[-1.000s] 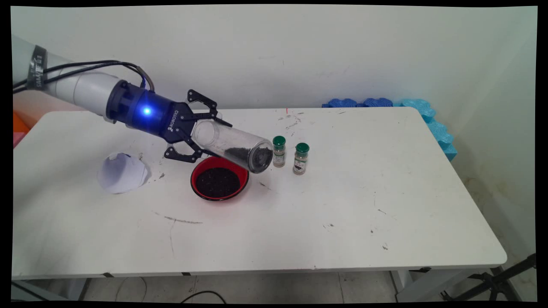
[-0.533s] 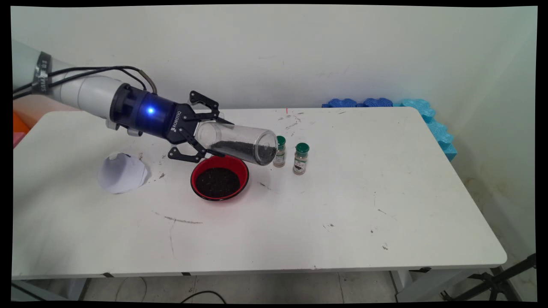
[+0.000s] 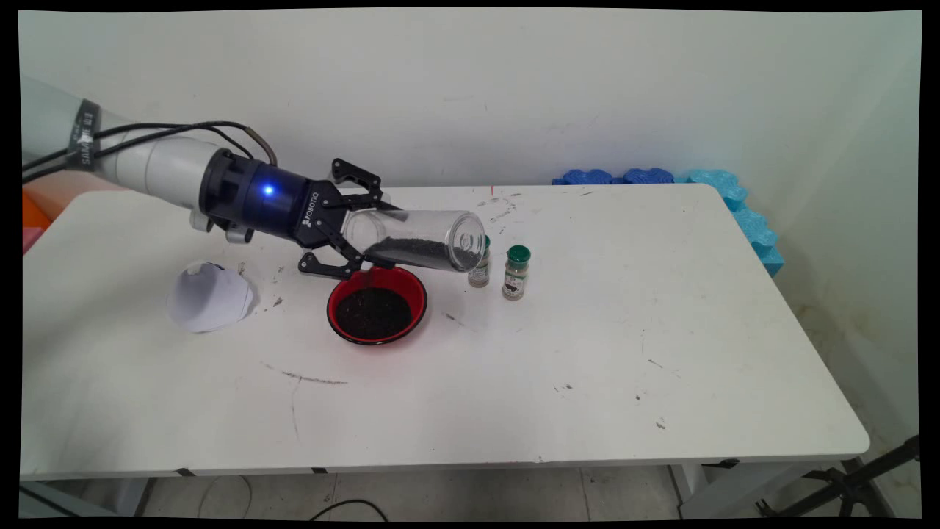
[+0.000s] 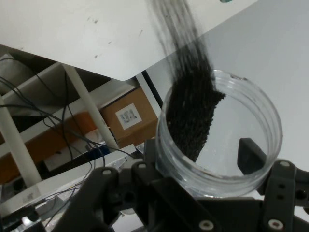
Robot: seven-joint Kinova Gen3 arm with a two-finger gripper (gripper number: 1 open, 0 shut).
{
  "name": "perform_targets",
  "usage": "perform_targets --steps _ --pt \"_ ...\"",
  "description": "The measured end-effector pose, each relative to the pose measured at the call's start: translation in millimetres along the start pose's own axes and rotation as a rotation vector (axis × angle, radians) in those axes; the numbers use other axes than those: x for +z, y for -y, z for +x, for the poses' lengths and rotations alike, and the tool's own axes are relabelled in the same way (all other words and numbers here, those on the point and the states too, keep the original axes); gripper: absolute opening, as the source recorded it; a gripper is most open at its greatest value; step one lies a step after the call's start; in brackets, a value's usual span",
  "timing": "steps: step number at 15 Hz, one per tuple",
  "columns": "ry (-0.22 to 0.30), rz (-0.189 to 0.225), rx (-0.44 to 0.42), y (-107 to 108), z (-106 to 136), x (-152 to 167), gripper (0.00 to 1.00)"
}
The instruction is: Pour the black seasoning powder in the red bowl
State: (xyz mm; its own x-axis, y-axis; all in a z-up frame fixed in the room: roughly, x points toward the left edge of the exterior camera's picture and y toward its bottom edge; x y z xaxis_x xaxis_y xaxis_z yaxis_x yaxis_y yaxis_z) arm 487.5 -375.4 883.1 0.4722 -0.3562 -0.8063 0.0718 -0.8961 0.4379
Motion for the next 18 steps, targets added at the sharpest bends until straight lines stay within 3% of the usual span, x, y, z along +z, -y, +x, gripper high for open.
perform_targets --steps 18 --pt "0.06 -0.082 -0.139 -4.2 6.8 13.9 0.0"
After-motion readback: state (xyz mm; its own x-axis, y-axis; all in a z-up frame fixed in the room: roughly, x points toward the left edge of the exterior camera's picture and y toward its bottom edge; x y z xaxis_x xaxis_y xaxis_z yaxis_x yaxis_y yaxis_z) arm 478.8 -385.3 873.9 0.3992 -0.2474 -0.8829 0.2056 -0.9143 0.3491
